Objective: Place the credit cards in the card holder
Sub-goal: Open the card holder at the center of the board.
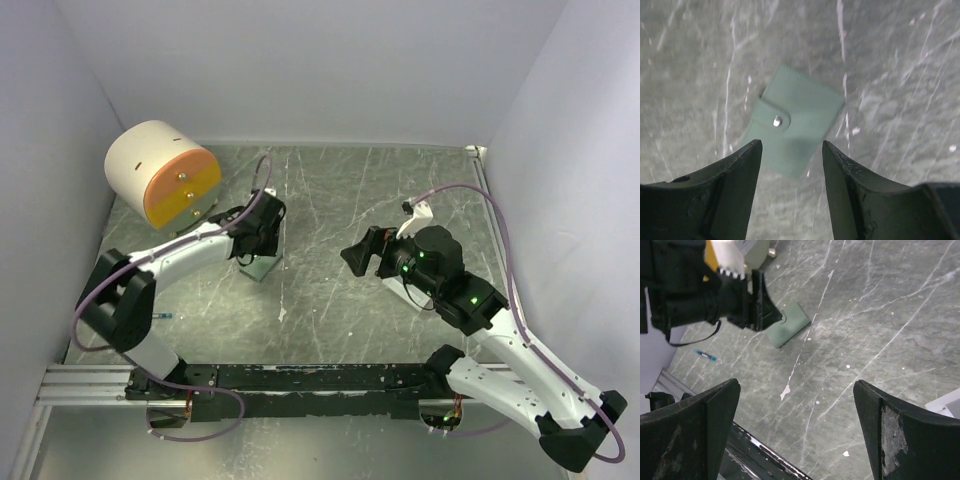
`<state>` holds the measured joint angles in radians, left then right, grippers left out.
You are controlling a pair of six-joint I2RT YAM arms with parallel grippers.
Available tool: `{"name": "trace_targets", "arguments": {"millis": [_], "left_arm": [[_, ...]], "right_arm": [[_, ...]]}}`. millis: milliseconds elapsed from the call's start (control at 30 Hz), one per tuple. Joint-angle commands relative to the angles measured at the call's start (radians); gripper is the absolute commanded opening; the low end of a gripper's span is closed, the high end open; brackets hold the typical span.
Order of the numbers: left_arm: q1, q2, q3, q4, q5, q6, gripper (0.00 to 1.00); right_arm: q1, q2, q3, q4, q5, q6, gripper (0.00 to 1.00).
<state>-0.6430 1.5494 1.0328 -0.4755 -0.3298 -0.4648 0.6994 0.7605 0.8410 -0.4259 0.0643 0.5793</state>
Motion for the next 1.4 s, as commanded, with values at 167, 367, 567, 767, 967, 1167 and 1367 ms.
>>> {"name": "trace_targets", "arguments": {"millis": [167,367,567,767,967,1167,1367], "left_arm": [[0.05,0.179,0.111,0.02,0.036,0.103,0.66],[0.06,0.22,0.09,0.033,0.049,0.103,0.71],[0.065,0.283,0.097,0.004,0.109,0.103,0.67],[0.044,0.225,0.064,-0.008,0.246,0.09,0.59],[-0.018,0.219,0.053,-0.023,0.171,0.089,0.48],[-0.075,0.25,0.095,-0.064,0.142,0.078,0.35],[-0.11,0.261,0.122,-0.11,0.084,0.069,0.26]], "right_arm": [[-0.005,0.017,0.0,0.037,-0.048,-0.031,0.98],[-0.005,-0.003,0.001,0.024,-0.039,-0.05,0.98],[-0.005,-0.038,-0.007,0.004,-0.025,-0.055,0.98],[-0.004,-0.075,-0.017,-0.023,0.0,-0.042,0.98],[-0.006,-0.089,-0.046,-0.006,-0.01,-0.041,0.98],[-0.005,-0.07,-0.034,-0.024,-0.002,-0.049,0.98],[-0.004,-0.073,-0.041,-0.021,0.01,-0.051,0.98]]}}
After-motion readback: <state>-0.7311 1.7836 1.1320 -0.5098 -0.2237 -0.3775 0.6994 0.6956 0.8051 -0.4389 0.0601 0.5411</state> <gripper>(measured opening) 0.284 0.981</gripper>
